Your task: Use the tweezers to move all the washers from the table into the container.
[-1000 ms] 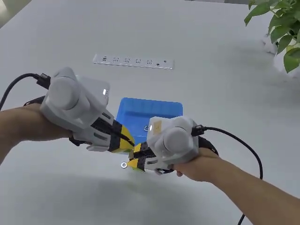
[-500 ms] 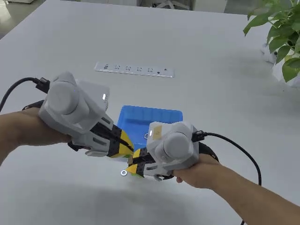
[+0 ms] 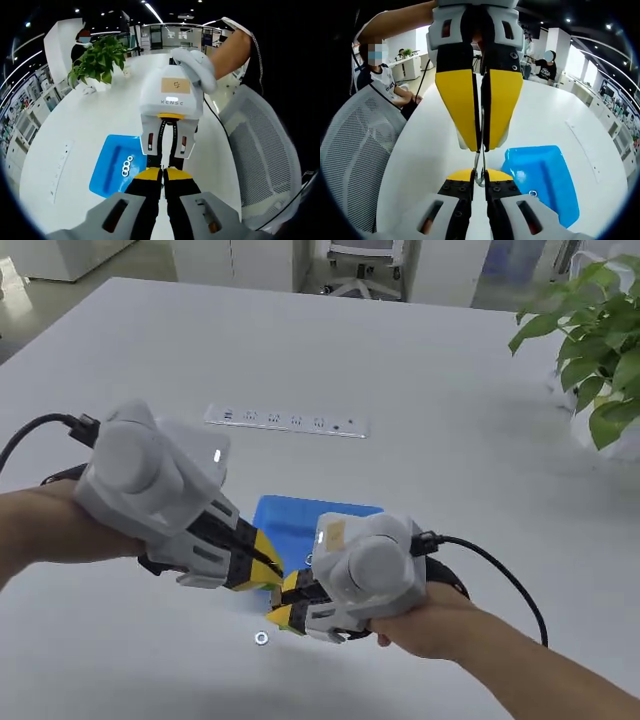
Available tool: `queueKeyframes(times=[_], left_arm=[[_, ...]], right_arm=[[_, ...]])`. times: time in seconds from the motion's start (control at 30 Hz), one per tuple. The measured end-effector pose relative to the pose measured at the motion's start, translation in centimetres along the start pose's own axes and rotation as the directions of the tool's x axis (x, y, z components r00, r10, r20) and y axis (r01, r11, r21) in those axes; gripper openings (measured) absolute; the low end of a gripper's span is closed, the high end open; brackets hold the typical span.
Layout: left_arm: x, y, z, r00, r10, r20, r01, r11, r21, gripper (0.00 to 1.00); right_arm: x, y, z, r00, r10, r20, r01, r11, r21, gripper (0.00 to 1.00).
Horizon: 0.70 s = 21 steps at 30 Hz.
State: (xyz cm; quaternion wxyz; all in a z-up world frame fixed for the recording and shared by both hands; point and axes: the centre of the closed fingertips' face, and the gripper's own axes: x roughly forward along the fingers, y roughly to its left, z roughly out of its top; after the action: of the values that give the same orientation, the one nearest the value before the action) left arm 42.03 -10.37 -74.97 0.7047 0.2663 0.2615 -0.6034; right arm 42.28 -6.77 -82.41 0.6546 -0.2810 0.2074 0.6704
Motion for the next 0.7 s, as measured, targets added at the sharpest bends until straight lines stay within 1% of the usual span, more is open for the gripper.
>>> queueKeyframes(times=[0.2,0.37,0.57,0.7], left_arm=[[-0.9,0.6,1.1,0.9998,0.019,0.004,-0.019,0.999,0.026,0.06],[-1.4,0.9,1.7,0.9996,0.029,0.002,-0.029,0.999,0.046,0.06],[-2.0,1.8,2.5,0.9988,0.048,0.004,-0.048,0.997,0.063,0.06],[-2.2,2.4,2.9,0.9984,0.056,0.006,-0.056,0.996,0.070,0.06]], right_arm=[[-0.9,-0.9,1.0,0.9998,-0.020,0.000,0.020,1.000,-0.016,0.10],[-1.5,-1.4,1.7,0.9994,-0.035,0.006,0.035,0.999,-0.027,0.10],[-2.1,-2.4,2.4,0.9986,-0.052,0.010,0.052,0.998,-0.044,0.10],[-2.4,-3.1,2.6,0.9981,-0.061,0.012,0.061,0.997,-0.051,0.10]])
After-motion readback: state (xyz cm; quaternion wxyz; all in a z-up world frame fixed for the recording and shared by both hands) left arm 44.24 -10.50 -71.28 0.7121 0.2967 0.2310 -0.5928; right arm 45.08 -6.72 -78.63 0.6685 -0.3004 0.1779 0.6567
